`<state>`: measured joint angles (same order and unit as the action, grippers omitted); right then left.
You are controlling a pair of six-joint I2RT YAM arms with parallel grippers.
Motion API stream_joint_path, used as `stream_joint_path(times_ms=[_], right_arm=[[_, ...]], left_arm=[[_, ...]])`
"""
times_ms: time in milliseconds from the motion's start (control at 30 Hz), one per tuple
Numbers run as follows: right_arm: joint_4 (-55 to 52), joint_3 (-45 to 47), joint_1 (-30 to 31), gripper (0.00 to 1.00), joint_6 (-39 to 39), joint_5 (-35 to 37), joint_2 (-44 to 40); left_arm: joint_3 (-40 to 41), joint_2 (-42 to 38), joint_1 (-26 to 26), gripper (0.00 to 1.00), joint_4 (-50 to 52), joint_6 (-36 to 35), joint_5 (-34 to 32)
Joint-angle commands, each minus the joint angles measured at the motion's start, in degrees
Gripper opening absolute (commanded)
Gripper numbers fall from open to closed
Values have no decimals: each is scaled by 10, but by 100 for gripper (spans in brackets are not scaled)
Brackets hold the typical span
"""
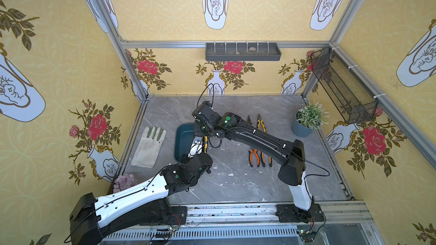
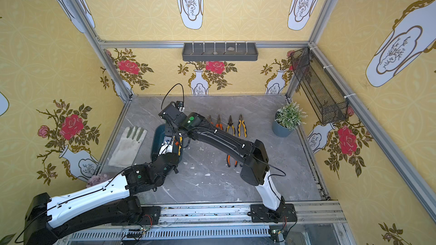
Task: Take the pliers out of the storage box
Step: Place the pliers at the center of the board.
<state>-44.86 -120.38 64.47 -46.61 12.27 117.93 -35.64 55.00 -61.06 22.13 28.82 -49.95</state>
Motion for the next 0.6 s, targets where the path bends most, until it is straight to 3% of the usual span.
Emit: stream_joint_path(times_ms=[0,267,567], right_arm=[[-1,1,-1,50,5,34,-5],[-27,-12,-5,50,10,88,-3],[-42,-26,-24,50,11,66,23]], left_arm=[[-6,8,-7,0,-12,5,-49],[-8,15,-32,0,-6,3,-73],[-6,8,-42,0,-16,-9,-76]])
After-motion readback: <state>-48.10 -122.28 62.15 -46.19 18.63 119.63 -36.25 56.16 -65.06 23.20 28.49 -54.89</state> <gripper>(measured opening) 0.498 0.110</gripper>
